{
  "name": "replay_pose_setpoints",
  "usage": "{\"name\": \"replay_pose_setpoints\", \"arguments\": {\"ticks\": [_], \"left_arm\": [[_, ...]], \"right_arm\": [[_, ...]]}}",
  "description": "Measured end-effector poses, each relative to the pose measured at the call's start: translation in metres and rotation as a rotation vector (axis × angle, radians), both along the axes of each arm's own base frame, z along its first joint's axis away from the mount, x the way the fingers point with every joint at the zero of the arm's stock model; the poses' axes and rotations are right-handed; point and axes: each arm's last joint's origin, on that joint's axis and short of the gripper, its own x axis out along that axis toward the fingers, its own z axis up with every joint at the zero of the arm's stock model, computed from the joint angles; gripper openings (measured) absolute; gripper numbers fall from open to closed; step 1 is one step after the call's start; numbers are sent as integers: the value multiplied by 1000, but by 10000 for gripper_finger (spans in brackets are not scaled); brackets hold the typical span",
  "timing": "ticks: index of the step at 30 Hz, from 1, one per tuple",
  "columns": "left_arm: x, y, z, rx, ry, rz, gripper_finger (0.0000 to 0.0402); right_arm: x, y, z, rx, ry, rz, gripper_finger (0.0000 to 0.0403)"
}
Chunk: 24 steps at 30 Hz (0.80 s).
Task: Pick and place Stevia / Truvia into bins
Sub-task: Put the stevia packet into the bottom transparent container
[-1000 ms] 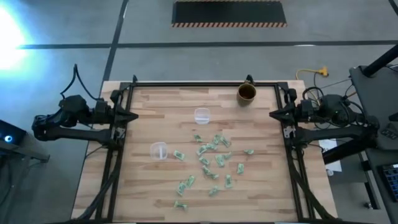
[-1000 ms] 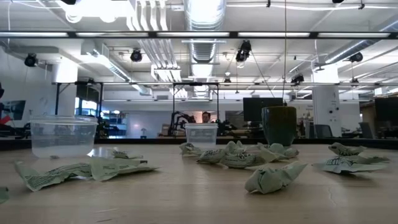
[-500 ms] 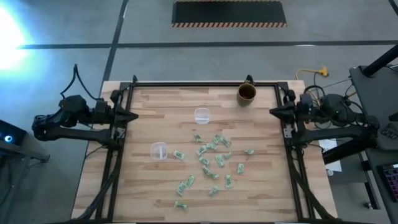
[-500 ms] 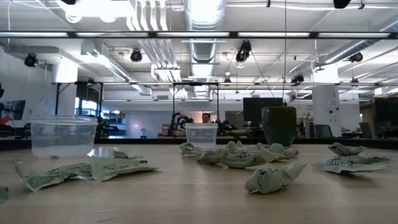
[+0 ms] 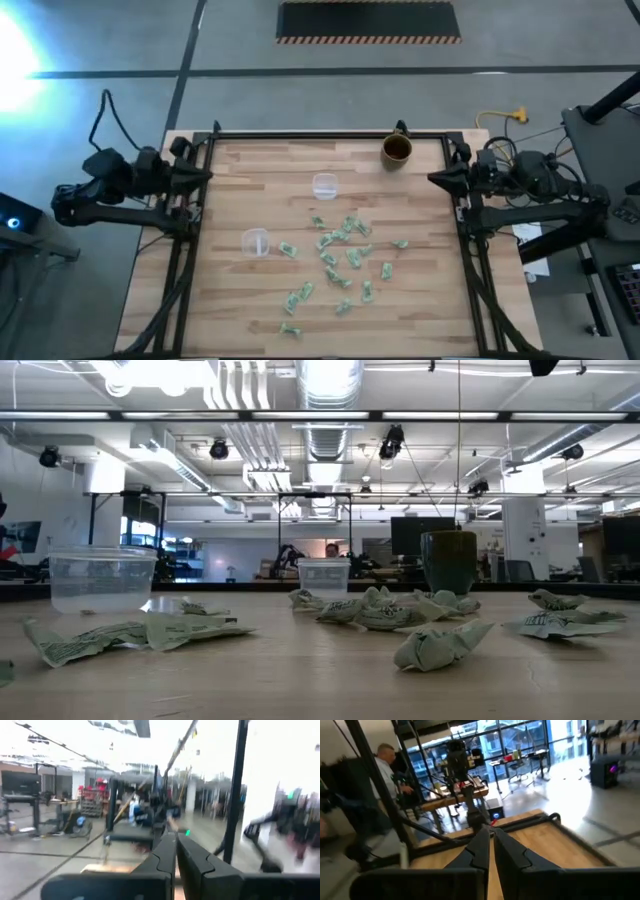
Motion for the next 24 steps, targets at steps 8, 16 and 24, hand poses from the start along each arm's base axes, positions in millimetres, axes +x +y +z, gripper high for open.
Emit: {"name": "replay_pose_setpoints", "arguments": {"ticks": [8,16,24], "left_arm": [[-5,0,16,-135,-172,-63,0],[18,-3,17,-100,-158,-130,0],[62,-1,8,124,-67,3,0]], "right_arm": [[10,0,-3,-71,46,-1,18],[21,0,-5,-104,78,17,18],[30,1,-4,-109,65,18,18]]}}
